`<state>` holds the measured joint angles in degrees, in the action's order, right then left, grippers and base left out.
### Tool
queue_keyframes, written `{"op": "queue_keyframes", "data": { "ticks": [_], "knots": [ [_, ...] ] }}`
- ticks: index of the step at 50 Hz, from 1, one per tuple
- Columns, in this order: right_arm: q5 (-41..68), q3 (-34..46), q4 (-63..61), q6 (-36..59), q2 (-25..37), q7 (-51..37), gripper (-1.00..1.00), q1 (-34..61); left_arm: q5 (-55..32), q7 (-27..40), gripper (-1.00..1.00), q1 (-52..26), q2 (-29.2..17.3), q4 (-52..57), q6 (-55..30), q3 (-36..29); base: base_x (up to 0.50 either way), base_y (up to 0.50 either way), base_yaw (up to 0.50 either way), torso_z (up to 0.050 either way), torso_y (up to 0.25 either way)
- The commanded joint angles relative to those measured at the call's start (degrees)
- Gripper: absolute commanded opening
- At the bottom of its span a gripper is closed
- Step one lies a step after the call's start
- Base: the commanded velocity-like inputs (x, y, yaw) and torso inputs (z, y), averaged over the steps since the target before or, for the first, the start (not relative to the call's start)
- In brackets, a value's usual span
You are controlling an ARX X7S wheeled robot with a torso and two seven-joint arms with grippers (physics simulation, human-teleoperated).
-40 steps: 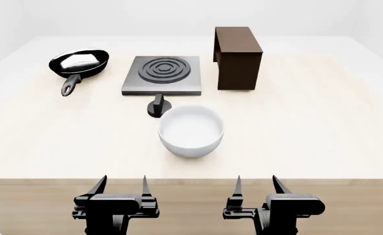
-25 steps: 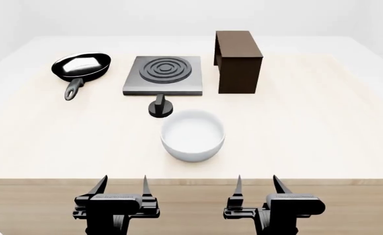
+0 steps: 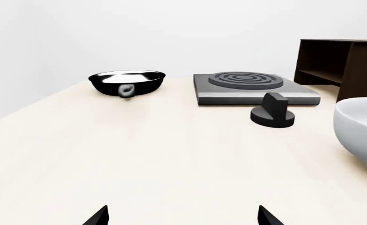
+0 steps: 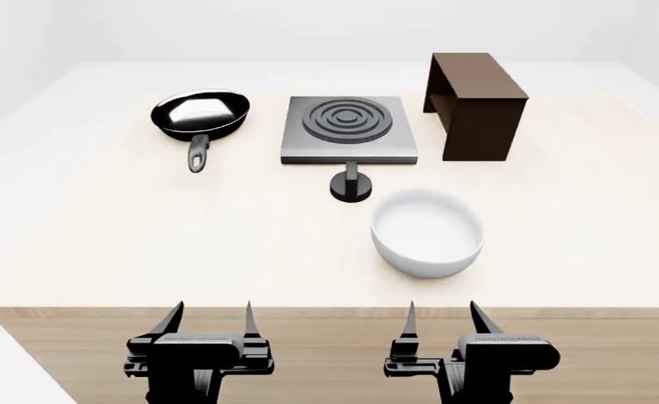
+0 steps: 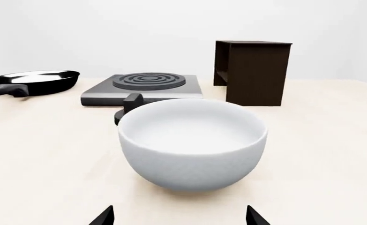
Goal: Turn on the stove.
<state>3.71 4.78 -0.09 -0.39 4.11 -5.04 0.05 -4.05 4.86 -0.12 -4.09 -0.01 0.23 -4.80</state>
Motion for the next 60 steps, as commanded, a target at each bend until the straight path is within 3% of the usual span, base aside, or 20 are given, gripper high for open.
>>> {"op": "queue_keyframes", "data": {
  "ticks": [1, 40, 60],
  "knots": [
    [0.9, 0.9, -0.5, 0.1, 0.9, -0.9, 1.0, -0.2, -0.8, 1.0, 1.0, 0.0, -0.8, -0.1, 0.2, -0.9, 0.0, 0.5, 0.0, 0.0, 0.0],
    [3.0, 3.6, -0.1, -0.3, 3.1, -3.1, 1.0, 0.2, -2.9, 3.5, 1.0, -0.4, -2.9, -0.4, 0.5, -3.5, 0.0, 0.5, 0.0, 0.0, 0.0],
    [4.0, 4.5, 0.0, 0.4, 3.7, -4.2, 1.0, 0.6, -3.8, 4.3, 1.0, -0.8, -3.7, -0.9, 0.8, -4.5, 0.0, 0.01, 0.0, 0.0, 0.0]
  ]
}}
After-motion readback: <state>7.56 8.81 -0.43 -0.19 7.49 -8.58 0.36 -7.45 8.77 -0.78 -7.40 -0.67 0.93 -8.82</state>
